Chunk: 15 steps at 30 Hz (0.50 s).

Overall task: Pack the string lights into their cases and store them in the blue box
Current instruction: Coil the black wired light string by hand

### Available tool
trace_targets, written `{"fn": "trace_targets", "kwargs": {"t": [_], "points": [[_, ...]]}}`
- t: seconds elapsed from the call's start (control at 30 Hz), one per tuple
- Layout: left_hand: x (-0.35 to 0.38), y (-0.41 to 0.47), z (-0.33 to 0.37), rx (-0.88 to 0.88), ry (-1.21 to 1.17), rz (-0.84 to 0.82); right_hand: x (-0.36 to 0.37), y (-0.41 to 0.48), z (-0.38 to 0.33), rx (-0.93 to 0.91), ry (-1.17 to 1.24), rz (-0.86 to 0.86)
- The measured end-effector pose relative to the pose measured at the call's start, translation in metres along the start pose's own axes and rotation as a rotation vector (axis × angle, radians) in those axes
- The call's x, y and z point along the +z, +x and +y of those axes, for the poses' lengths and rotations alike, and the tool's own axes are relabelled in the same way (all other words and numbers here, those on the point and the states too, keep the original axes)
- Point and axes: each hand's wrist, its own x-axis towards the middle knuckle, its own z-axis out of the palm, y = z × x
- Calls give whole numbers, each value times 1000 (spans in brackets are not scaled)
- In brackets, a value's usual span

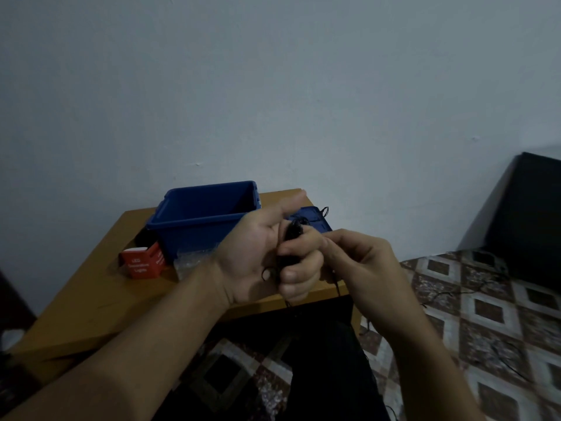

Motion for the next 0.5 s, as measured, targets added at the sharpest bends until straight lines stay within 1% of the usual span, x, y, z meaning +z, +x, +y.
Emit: {"fn": "trace_targets", "kwargs": {"t": [0.13,0.2,0.27,0.37,0.5], "points": [[2,-1,5,86,-119,-24,0,-1,0,76,-41,-36],[2,-1,5,119,-176,-53,2,0,1,77,-34,-41],[2,0,4,158,-213,-36,2,0,0,80,-66,-76],[7,2,2,228,-213,51,3,-2,-2,157,-171,-169],[15,4,6,291,-164,220,5,-2,-3,188,-159,-144]]}}
